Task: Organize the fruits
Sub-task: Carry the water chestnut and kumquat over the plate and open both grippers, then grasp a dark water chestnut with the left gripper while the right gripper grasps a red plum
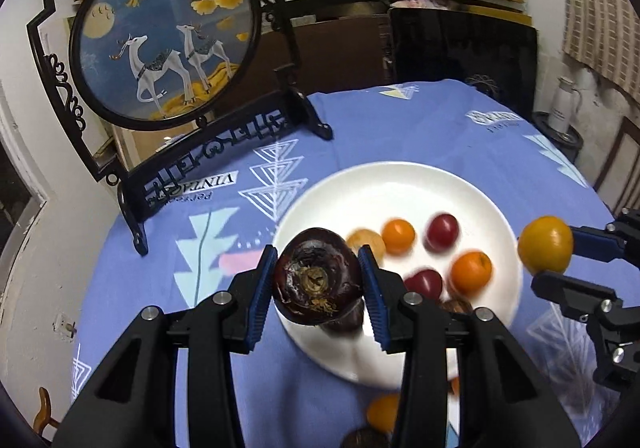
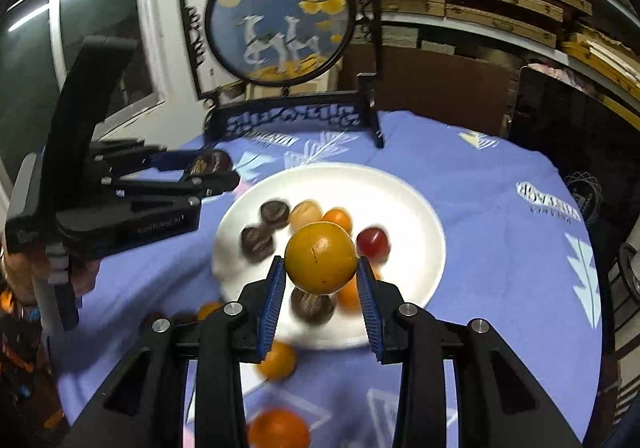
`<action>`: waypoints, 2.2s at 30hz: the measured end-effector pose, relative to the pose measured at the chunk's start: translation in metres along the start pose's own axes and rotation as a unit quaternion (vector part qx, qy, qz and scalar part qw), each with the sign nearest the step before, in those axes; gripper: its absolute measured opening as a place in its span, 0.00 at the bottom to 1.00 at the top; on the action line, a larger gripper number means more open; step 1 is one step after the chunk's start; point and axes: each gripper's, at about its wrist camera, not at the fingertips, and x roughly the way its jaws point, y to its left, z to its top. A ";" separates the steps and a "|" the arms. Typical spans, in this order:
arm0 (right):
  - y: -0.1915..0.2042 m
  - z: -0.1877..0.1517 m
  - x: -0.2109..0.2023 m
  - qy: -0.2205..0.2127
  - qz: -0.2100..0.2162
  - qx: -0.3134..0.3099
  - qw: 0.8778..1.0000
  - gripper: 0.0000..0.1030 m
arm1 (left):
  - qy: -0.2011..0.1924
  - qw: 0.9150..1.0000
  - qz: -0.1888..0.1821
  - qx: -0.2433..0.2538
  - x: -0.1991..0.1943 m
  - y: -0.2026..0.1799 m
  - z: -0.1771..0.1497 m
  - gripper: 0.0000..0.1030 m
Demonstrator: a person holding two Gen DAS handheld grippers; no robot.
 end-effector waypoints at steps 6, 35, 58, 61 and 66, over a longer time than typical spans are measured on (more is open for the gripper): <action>-0.017 0.019 0.036 0.006 -0.003 0.026 1.000 0.36 | 0.023 1.000 0.007 -0.010 0.035 0.001 0.010 0.39; -0.010 -0.015 0.027 0.030 -0.027 0.005 0.999 0.52 | 0.012 1.000 0.024 0.016 0.028 -0.005 -0.019 0.69; 0.071 -0.146 -0.020 0.141 0.048 -0.012 0.989 0.49 | 0.053 0.998 -0.033 0.009 -0.076 0.028 -0.189 0.79; 0.071 -0.140 -0.012 0.139 0.053 0.003 0.989 0.45 | 0.057 0.998 -0.034 0.010 -0.078 0.029 -0.195 0.79; 0.072 -0.139 -0.010 0.132 0.047 -0.004 0.990 0.27 | 0.058 0.997 -0.043 0.025 -0.074 0.022 -0.194 0.79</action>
